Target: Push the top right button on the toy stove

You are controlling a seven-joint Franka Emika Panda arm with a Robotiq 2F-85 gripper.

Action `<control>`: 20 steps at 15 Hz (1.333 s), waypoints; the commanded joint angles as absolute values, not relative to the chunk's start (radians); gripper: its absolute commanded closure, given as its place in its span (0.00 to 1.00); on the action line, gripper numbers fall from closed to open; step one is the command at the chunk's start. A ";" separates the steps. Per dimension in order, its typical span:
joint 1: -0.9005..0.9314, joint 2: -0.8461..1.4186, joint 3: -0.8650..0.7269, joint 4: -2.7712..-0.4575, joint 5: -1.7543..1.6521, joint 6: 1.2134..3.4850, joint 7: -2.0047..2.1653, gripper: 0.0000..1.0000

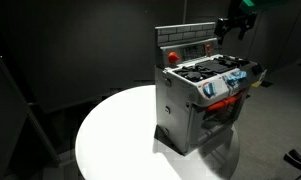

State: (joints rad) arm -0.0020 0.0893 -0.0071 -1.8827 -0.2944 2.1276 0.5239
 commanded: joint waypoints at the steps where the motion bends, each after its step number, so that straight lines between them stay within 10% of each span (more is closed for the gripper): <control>1: 0.005 0.148 -0.032 -1.809 -0.325 2.108 0.570 0.00; 20: 0.039 0.282 -0.078 -1.659 -0.314 2.086 0.583 0.00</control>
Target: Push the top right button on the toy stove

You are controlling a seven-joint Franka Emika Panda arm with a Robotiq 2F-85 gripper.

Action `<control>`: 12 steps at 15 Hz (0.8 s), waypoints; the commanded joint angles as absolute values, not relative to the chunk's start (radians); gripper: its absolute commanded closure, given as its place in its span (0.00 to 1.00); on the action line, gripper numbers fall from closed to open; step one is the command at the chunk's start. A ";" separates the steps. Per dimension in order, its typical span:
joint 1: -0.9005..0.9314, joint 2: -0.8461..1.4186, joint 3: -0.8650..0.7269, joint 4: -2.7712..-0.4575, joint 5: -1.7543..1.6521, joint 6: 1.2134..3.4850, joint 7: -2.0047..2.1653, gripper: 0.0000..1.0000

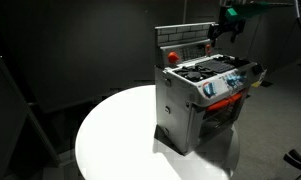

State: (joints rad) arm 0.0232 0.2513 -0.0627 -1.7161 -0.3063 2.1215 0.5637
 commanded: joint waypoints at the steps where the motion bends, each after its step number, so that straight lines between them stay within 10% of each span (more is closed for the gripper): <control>1: 0.040 0.287 -0.079 -1.653 -0.313 2.085 0.582 0.00; 12: 0.041 0.366 -0.095 -1.572 -0.301 2.063 0.572 0.00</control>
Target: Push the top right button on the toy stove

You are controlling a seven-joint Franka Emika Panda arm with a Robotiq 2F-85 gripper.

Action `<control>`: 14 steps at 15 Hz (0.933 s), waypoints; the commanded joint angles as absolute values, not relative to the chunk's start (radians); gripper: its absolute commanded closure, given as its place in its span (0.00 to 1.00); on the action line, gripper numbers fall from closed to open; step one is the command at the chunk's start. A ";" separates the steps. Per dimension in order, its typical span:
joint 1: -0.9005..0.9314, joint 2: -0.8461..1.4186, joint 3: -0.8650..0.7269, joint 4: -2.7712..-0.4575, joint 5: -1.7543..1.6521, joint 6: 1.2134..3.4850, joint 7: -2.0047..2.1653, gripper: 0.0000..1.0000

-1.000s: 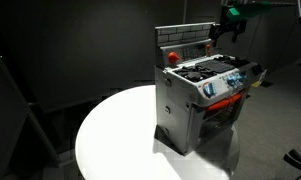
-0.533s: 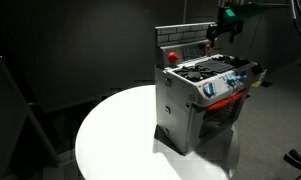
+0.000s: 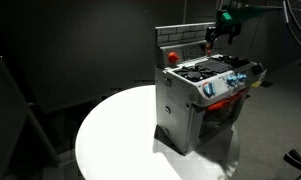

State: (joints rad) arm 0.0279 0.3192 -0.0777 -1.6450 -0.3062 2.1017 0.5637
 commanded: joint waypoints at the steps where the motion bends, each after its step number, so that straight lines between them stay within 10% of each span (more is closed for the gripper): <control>1: 0.041 0.374 -0.097 -1.563 -0.301 2.058 0.571 0.00; 14: 0.058 0.279 -0.085 -1.642 -0.295 2.003 0.558 0.00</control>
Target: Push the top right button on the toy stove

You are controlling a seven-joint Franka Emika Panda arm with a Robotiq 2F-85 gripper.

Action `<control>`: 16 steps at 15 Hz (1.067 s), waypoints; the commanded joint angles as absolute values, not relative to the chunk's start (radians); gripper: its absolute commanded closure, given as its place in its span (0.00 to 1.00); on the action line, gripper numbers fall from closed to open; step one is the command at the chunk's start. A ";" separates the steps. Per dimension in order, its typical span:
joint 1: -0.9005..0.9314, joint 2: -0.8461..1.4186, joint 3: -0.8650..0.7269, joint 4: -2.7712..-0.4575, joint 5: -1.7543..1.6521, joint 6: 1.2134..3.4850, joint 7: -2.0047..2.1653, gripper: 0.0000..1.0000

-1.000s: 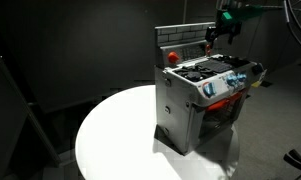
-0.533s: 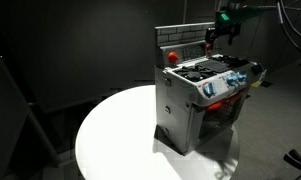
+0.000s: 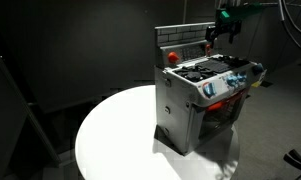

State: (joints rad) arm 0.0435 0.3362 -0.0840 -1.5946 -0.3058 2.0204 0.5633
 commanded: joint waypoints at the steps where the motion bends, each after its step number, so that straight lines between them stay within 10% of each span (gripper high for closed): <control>1: 0.060 0.269 -0.084 -1.653 -0.294 2.003 0.557 0.00; 16: 0.053 0.120 -0.028 -1.785 -0.139 1.856 0.362 0.00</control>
